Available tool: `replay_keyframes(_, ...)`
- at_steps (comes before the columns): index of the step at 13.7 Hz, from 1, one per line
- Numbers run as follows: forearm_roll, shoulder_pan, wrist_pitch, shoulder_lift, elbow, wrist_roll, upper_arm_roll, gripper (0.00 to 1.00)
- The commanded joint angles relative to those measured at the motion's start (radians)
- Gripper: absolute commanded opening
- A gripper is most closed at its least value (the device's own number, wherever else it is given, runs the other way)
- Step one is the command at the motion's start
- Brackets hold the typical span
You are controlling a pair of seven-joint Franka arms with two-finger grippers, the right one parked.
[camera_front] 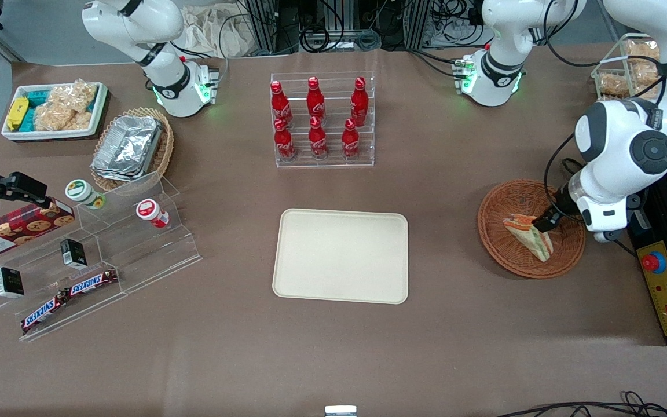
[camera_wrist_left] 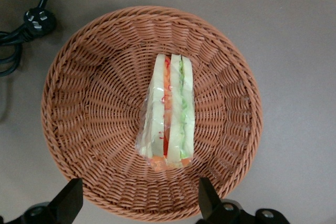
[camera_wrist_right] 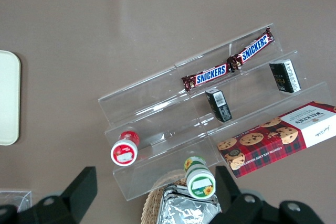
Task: Place sandwich from basket to tray
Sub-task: 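Close the left gripper on the wrapped sandwich, then lift the sandwich with the left gripper and carry it toward the tray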
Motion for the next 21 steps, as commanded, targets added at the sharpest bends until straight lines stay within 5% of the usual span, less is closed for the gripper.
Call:
replay_keyframes(1,0.015,0.001,0.040,0.013,-0.012,-0.043,-0.001,0.99)
replay_keyframes(19,0.014,0.007,0.150,0.148,-0.024,-0.044,0.004,0.97)
replay_keyframes(21,0.014,0.007,0.150,0.157,-0.016,-0.055,0.004,0.43)
